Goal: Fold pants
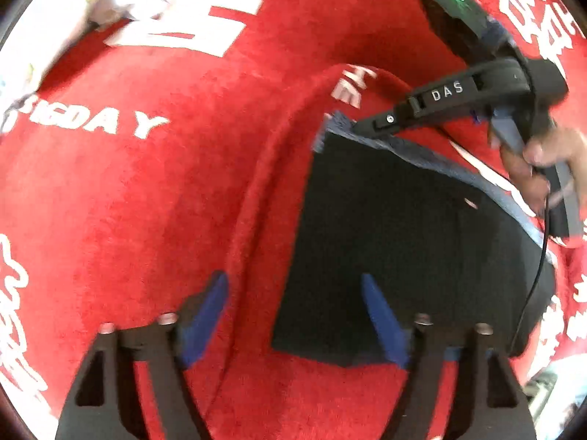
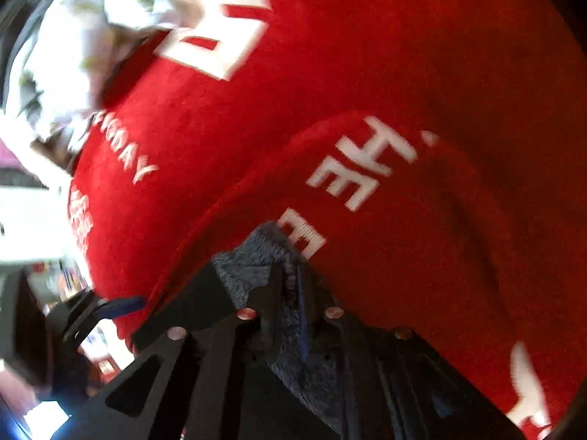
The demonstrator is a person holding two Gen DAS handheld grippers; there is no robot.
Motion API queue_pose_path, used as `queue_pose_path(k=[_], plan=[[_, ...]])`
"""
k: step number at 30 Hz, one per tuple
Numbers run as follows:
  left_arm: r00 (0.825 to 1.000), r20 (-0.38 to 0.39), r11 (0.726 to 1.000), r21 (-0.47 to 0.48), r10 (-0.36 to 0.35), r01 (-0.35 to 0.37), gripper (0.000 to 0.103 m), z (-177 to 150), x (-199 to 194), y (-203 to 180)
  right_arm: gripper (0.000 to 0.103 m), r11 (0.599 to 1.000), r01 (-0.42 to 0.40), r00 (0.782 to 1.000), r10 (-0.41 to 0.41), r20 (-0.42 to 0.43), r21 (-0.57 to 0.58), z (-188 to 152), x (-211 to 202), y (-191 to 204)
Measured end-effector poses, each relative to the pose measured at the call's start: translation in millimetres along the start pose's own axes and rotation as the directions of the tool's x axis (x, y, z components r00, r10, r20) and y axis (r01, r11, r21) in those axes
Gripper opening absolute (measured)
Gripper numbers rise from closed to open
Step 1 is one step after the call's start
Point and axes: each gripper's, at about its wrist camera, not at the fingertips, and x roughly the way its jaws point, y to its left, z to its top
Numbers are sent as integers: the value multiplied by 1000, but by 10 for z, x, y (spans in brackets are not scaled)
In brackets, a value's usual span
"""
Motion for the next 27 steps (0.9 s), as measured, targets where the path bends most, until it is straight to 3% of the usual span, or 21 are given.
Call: queue_pose_path(k=[2, 8, 11, 13, 14, 16, 17, 18, 19, 20, 22, 24, 27], plan=[[998, 27, 999, -3, 53, -53, 79, 9, -85, -26, 35, 999, 4, 998, -7, 65, 49, -49, -129, -37], [996, 64, 998, 16, 63, -64, 79, 115, -343, -297, 35, 991, -67, 982, 45, 184, 117, -521, -750, -178], [997, 65, 996, 74, 35, -40, 80, 187, -303, -664, 35, 975, -145, 977, 115, 179, 170, -898, -904, -315], [997, 57, 990, 132, 46, -53, 80, 255, -143, -959, 35, 972, -97, 987, 67, 145, 214, -1112, -843, -448], [997, 52, 987, 147, 55, -62, 80, 301, -60, -1072, 28, 970, -58, 991, 26, 132, 237, -1165, -766, -499], [997, 45, 985, 158, 70, -76, 80, 395, 166, -1268, 24, 944, -96, 980, 35, 195, 315, -1308, -738, -749], [993, 49, 981, 155, 109, -116, 82, 442, 289, -1332, 27, 929, -91, 973, 7, 229, 360, -1363, -779, -864], [986, 64, 975, 153, 155, -164, 91, 492, 383, -1376, 28, 901, 11, 966, -121, 227, 433, -1453, -847, -1033], [982, 77, 973, 141, 175, -184, 93, 515, 417, -1405, 28, 874, 56, 959, -181, 217, 483, -1541, -891, -1162], [982, 68, 975, 124, 177, -184, 93, 541, 425, -1414, 28, 844, 36, 956, -185, 229, 535, -1667, -948, -1311], [981, 46, 975, 113, 190, -194, 93, 560, 378, -1430, 33, 799, -101, 946, -106, 305, 593, -1990, -1130, -1542], [977, 27, 969, 123, 211, -213, 93, 542, 349, -1471, 47, 800, -97, 936, -129, 327, 592, -2278, -1331, -1592], [973, 14, 959, 166, 230, -229, 93, 419, 238, -1679, 50, 789, -114, 928, -132, 347, 604, -2820, -1570, -1604]])
